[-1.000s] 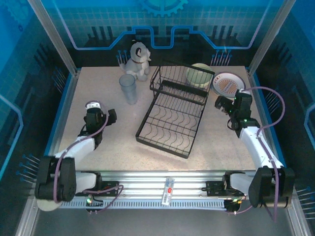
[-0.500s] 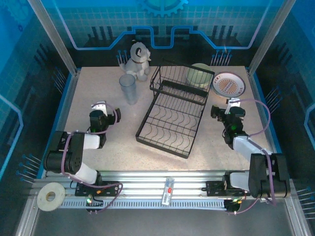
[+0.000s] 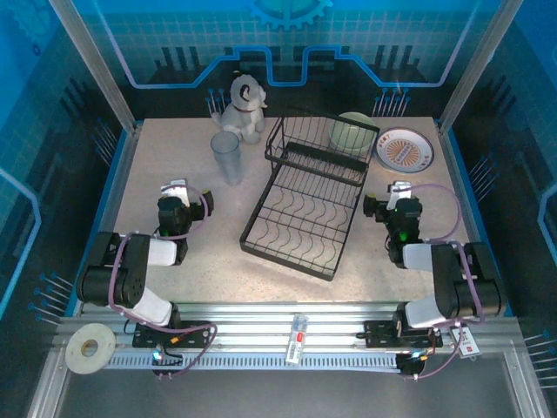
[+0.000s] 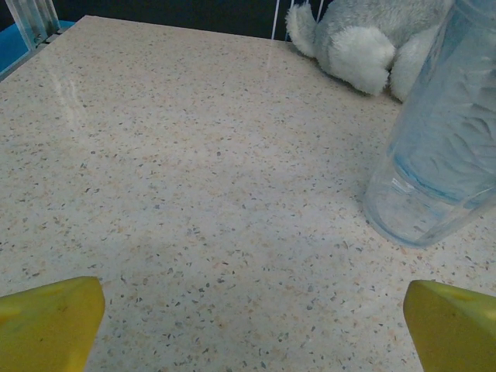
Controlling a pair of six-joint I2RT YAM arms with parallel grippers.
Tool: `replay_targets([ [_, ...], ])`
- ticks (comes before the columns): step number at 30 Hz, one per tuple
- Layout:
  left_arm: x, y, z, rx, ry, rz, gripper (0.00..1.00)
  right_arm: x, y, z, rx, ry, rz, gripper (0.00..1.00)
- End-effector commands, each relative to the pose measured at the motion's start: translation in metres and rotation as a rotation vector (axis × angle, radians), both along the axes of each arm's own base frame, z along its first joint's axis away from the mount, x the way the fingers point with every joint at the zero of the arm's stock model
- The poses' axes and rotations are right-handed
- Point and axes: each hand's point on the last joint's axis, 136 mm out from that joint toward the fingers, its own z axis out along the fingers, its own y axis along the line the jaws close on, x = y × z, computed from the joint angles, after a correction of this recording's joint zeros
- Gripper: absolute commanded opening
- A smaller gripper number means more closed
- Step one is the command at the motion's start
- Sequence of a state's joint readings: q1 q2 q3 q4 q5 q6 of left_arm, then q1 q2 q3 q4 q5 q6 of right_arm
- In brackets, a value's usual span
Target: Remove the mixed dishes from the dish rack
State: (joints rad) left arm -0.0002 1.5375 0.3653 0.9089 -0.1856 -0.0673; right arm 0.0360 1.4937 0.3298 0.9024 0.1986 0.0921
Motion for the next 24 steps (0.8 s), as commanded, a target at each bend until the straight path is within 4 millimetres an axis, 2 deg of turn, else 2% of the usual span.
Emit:
replay_targets([
  [1, 0.002, -0.003, 0.005, 0.023, -0.025, -0.02, 0.99, 0.003, 0.012, 0.013, -0.043, -0.079, 0.05, 1.0],
  [4, 0.002, -0.003, 0.005, 0.023, -0.022, -0.021, 0.99, 0.008, 0.016, 0.01, -0.051, -0.068, 0.077, 1.0],
  [9, 0.003, -0.003, 0.005, 0.026, -0.024, -0.021, 0.99, 0.013, 0.011, 0.008, -0.056, -0.031, 0.04, 1.0],
  [21, 0.005, -0.005, 0.005, 0.036, -0.013, -0.029, 0.99, 0.015, 0.014, 0.008, -0.069, -0.025, 0.043, 1.0],
  [24, 0.007, -0.022, 0.003, 0.034, 0.001, -0.133, 0.99, 0.014, 0.014, 0.007, -0.073, -0.022, 0.043, 1.0],
])
